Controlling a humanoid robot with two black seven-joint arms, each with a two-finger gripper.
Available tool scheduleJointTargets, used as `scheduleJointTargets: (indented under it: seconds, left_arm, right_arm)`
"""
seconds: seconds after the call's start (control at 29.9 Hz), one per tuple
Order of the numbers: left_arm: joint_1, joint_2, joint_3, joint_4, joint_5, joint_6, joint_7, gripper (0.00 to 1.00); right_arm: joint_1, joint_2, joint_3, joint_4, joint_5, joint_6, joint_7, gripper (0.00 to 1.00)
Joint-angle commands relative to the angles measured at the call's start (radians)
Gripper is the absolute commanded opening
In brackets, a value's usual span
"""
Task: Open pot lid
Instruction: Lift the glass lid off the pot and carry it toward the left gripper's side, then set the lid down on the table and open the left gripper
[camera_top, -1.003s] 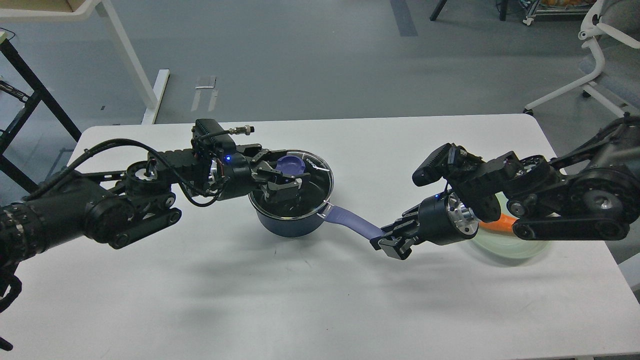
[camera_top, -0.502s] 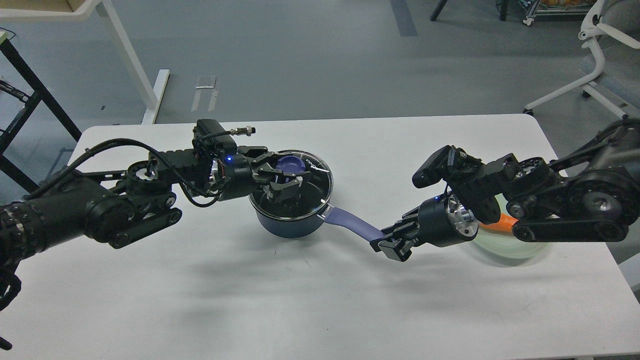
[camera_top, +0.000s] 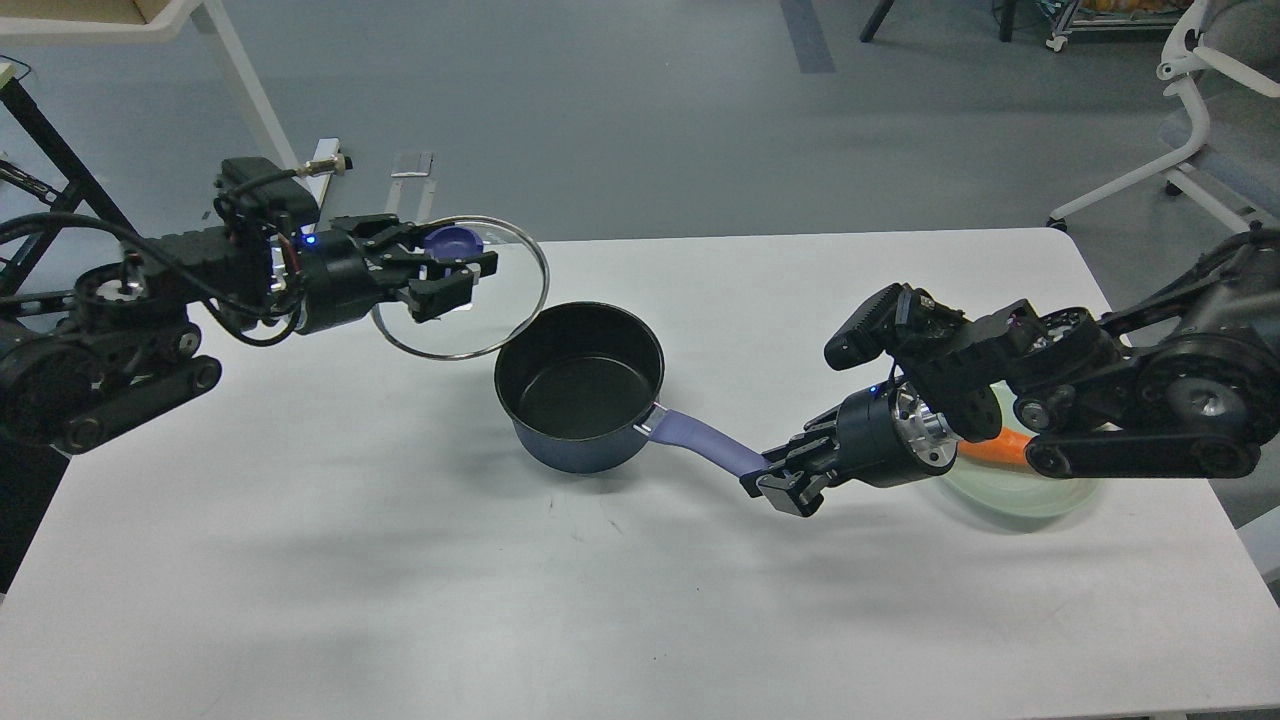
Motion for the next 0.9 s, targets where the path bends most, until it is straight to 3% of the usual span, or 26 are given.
scheduleJointTargets:
  seconds: [0.0,0.13,0.33,0.87]
  left_arm:
    - [0.07,0.03,0.0,0.073,-0.004,0.003,-0.019,0.49]
    - [0.141,0.039,0.0,0.153,-0.003,0.012,-0.019,0.49]
    - [0.242,0.033,0.002,0.214,-0.004,0.094,-0.019,0.49]
    - [0.313,-0.042,0.002,0.38,-0.016,0.129,-0.019,0.55]
  right_arm:
    - [-0.006,0.002,0.0,0.0,-0.001,0.0,0.0,0.22]
    - [-0.006,0.002,0.0,0.001,-0.001,0.0,0.002,0.22]
    - [-0.012,0.002,0.0,0.001,-0.001,0.0,0.002,0.22]
    - [-0.012,0.0,0.0,0.0,-0.001,0.0,0.003,0.22]
